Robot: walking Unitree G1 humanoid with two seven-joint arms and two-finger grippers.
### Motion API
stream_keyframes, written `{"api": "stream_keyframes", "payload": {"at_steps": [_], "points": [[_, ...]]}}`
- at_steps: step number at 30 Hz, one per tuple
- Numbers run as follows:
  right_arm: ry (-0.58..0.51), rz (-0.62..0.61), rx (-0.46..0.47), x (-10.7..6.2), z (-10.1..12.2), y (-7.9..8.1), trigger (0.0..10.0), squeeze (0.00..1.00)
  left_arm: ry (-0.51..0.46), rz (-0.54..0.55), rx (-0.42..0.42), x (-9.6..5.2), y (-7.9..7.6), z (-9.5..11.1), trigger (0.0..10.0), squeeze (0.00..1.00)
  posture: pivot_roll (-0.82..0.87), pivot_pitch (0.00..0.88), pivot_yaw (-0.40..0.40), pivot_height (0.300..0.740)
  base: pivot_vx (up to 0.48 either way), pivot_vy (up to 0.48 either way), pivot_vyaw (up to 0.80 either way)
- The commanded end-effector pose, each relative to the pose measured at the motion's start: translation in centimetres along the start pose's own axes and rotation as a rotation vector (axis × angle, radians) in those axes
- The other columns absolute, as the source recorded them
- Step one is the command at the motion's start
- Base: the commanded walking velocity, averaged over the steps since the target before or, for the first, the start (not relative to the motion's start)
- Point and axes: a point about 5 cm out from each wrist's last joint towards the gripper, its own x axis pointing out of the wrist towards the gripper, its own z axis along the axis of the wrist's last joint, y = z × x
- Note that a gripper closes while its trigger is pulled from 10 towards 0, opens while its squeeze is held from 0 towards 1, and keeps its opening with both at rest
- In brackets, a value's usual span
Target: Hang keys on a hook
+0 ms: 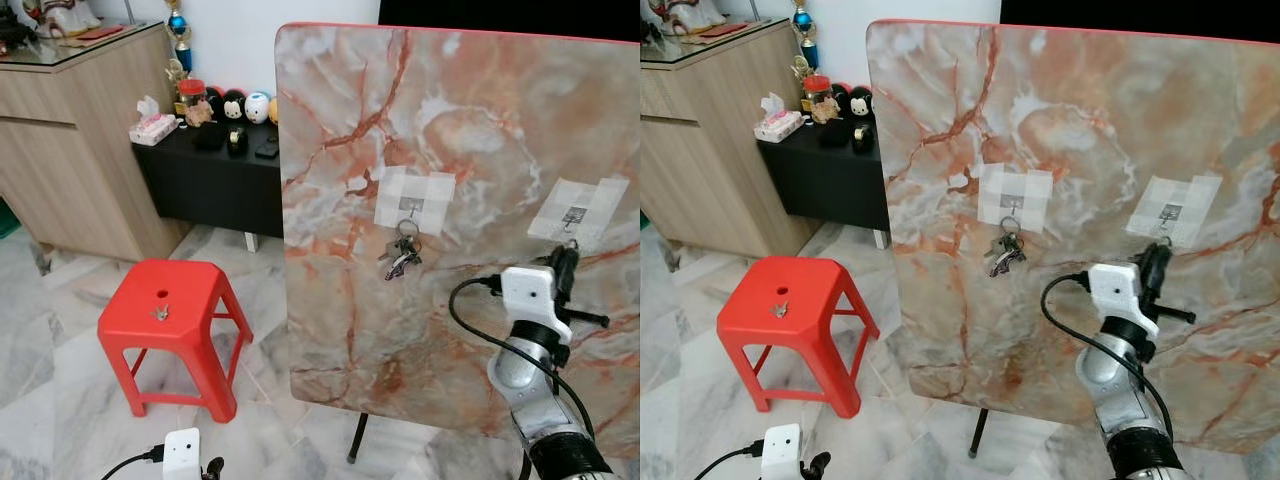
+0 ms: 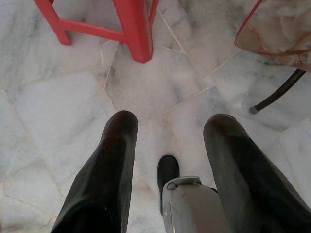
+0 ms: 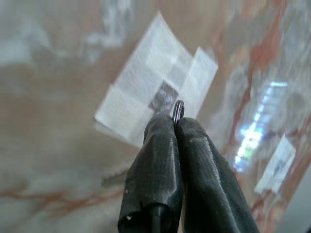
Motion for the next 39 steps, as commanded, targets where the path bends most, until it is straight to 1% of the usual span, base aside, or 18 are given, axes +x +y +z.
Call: {"api": "stream_keyframes", "payload": {"at_steps": [1,6,10,12,19,22,28,39], "points": [[-0.024,-0.025,-0.003,0.4,0.4,-0.5,10.0,0.0,0.02,-0.01,0.013,-0.1,-0.1,-0.4,10.0,0.0,-0.01,0.0,-0.029,0.74,0.0,0.0,0.0],[-0.012,-0.023,-0.033,0.4,0.1,-0.6,10.0,0.0,0.021,-0.013,0.015,-0.1,-0.1,-0.4,10.0,0.0,-0.01,0.0,-0.029,0.74,0.0,0.0,0.0],[-0.004,-0.04,-0.056,0.8,0.1,-0.8,10.0,0.0,0.025,-0.014,0.016,-0.1,-0.1,-0.4,10.0,0.0,-0.01,0.0,-0.029,0.74,0.0,0.0,0.0],[0.007,-0.038,-0.051,0.9,0.0,-0.8,10.0,0.0,0.025,-0.014,0.017,-0.1,-0.1,-0.5,10.0,0.0,-0.01,0.0,-0.029,0.74,0.0,0.0,0.0],[0.016,-0.023,-0.067,1.4,0.1,-0.5,10.0,0.0,0.026,-0.013,0.015,-0.1,-0.1,-0.5,10.0,0.0,-0.01,0.0,-0.03,0.74,0.0,0.0,0.0],[0.036,-0.006,-0.081,1.7,-0.1,-0.3,10.0,0.0,0.03,-0.015,0.015,-0.1,-0.1,-0.5,10.0,0.0,0.0,0.0,-0.031,0.74,0.0,0.0,0.0],[0.04,-0.012,-0.096,2.2,0.1,-0.3,10.0,0.0,0.03,-0.016,0.016,-0.1,-0.1,-0.5,10.0,0.0,0.0,0.0,-0.033,0.74,0.0,0.0,0.0],[0.067,-0.002,-0.108,2.6,-0.1,-0.1,10.0,0.0,0.032,-0.018,0.017,-0.1,-0.1,-0.5,10.0,0.0,0.0,0.0,-0.033,0.74,0.0,0.0,0.0]]}}
